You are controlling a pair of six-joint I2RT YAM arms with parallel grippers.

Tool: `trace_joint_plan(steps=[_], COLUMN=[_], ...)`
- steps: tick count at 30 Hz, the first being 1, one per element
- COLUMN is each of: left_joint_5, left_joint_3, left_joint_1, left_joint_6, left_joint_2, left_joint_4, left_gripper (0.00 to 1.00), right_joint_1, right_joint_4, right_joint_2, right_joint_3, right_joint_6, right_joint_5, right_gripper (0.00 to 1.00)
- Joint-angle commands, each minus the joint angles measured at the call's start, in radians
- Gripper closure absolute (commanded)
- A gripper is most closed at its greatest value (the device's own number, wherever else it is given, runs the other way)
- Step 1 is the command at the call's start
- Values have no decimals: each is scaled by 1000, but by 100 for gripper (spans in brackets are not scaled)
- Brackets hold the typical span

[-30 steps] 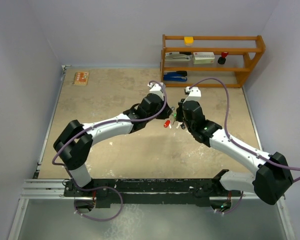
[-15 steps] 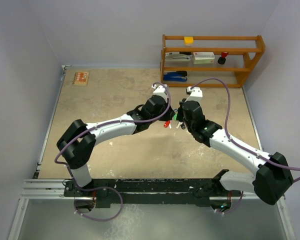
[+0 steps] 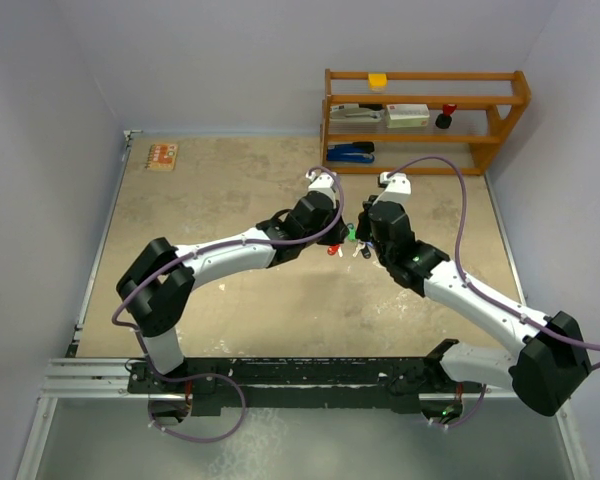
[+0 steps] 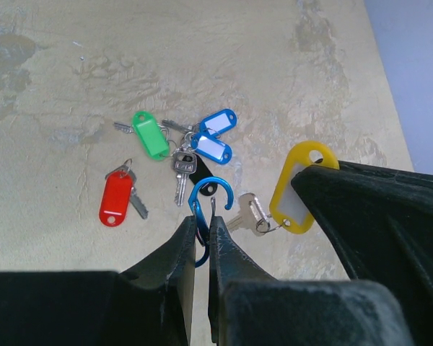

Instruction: Put the keys on the keyring

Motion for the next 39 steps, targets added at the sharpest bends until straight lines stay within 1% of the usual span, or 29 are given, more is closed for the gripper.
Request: trace_joint_plan(steps=[1, 21, 39], left_joint_5=[10, 11, 12], left_joint_3=[48, 66, 77], left_joint_1=[-11, -28, -38], left_joint_6=[-11, -9, -4], left_joint_2=[2, 1, -1], left_joint_4=[12, 8, -14], left_gripper=[100, 100, 100], right_joint_1=[-2, -2, -2], right_joint_4=[20, 27, 27], right_joint_2=[-23, -4, -3], right_joint_3=[-7, -6, -10], right_joint_6=[11, 5, -2], right_joint_5=[37, 17, 35], right_gripper=[100, 100, 100])
